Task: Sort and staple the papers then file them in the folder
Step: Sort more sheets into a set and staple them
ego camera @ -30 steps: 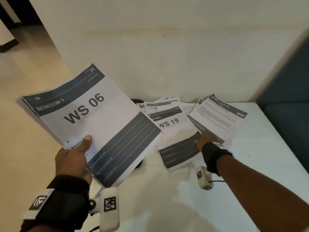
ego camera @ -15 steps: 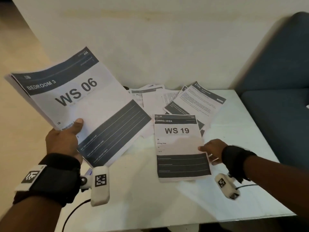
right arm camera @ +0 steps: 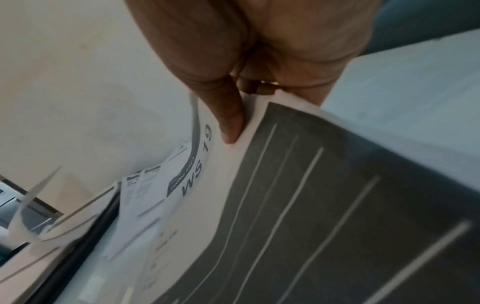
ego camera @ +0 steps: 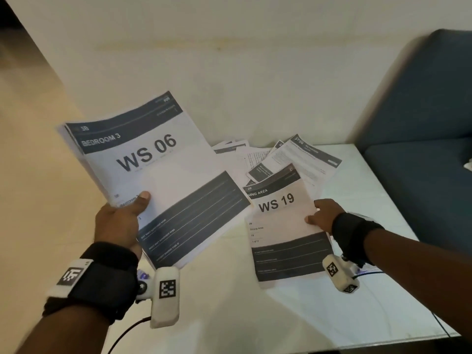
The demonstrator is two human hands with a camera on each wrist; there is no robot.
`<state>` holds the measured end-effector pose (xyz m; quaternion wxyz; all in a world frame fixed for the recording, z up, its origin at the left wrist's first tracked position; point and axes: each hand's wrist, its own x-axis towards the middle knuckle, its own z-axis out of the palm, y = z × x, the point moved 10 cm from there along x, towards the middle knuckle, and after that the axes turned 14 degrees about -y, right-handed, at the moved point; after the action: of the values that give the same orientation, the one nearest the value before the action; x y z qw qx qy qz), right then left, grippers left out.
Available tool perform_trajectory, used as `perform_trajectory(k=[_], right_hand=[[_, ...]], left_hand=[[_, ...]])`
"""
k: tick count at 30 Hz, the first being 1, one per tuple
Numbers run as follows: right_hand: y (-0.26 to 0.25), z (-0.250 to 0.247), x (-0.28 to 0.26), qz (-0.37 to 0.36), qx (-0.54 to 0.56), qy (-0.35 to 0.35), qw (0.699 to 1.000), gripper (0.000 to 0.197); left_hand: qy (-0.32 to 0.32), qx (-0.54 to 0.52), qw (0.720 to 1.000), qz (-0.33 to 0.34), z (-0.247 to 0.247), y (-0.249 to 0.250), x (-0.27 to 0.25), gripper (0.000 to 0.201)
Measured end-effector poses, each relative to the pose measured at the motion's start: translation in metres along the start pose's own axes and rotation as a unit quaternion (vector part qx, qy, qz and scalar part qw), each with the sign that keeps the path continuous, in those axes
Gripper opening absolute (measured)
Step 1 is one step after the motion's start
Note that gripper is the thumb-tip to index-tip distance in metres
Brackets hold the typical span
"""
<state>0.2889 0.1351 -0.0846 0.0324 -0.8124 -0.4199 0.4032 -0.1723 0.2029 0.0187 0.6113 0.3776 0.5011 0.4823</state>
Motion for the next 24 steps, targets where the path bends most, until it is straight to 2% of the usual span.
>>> perform_trajectory(k=[3,6,10,12,14,19,24], right_hand=[[-0.020,-0.026,-0.029,-0.049,0.016,0.019,0.998,0.032],[-0.040,-0.050,-0.075,-0.125,0.141,0.034,0.981,0.018],[-0.058,-0.064,-0.152,-0.211,0.364,-0.011,0.907,0.015],[-0.061,-0.065,-0.182,-0.242,0.409,-0.041,0.879,0.019],[-0.059,-0.067,-0.202,-0.263,0.429,-0.047,0.863,0.022],[-0.044,-0.070,-0.219,-0.274,0.416,-0.011,0.867,0.025],[-0.044,-0.060,-0.213,-0.269,0.363,-0.013,0.892,0.043]], left_hand=[[-0.044,0.001,0.999,-0.011,0.019,0.006,-0.004,0.031],[-0.121,-0.009,0.992,-0.024,0.055,0.012,-0.017,0.033],[-0.221,0.012,0.974,-0.043,0.108,0.009,-0.045,0.029],[-0.242,0.033,0.969,-0.042,0.126,0.006,-0.055,0.025],[-0.248,0.055,0.966,-0.047,0.139,0.002,-0.061,0.022],[-0.252,0.088,0.961,-0.074,0.158,-0.016,-0.068,0.025],[-0.277,0.132,0.950,-0.058,0.178,-0.022,-0.068,0.019]])
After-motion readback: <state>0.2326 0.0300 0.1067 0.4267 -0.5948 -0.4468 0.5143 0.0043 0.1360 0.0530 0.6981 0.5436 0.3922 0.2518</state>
